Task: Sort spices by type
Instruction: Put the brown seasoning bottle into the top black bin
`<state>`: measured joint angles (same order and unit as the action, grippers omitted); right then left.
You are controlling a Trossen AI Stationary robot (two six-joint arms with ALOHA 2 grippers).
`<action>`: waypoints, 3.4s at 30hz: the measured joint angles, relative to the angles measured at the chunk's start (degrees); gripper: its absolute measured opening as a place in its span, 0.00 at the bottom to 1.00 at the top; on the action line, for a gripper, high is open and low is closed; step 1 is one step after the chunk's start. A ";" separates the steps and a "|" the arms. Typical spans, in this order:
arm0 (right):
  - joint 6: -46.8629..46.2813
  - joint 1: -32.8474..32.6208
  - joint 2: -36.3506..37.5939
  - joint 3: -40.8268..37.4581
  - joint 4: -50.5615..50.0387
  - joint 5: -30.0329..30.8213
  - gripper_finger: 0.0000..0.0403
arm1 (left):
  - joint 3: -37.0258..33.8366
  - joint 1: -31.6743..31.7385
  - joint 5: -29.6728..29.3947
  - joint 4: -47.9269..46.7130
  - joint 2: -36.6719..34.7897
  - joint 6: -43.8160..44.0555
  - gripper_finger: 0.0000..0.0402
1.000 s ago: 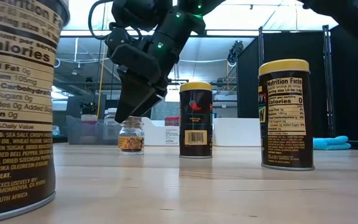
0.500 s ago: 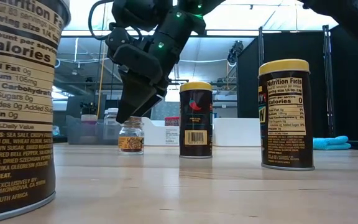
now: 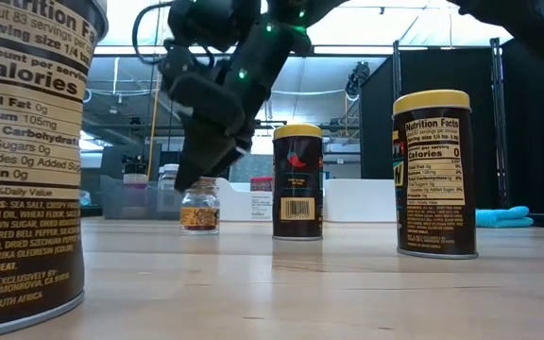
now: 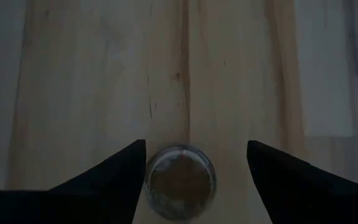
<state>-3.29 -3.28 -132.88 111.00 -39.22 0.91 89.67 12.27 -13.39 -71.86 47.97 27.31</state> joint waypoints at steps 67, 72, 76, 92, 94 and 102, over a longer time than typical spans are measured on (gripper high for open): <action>-2.42 0.89 -1.77 8.97 -10.38 0.45 0.48 | 0.00 -0.02 -1.18 0.12 0.02 -0.04 0.75; -1.22 1.06 -1.77 13.03 -13.62 0.48 0.48 | 0.00 0.00 -1.18 0.11 0.02 -0.02 0.75; -0.59 1.18 -1.77 16.36 -16.45 0.48 0.48 | 0.00 -0.02 -1.18 0.12 0.02 -0.02 0.75; -1.70 0.25 0.08 23.98 -25.50 0.72 0.48 | 0.00 0.00 -1.18 0.13 0.00 -0.02 0.75; -2.39 -0.05 0.66 24.00 -25.95 0.72 0.48 | 0.00 -0.01 -1.18 0.13 0.00 -0.02 0.75; -4.66 -1.79 2.82 24.00 -28.33 0.96 0.48 | -0.01 -0.01 -1.18 0.11 0.00 -0.02 0.75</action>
<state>-7.96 -5.07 -130.06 135.00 -67.55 1.87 89.66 12.27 -14.57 -71.75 47.97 27.29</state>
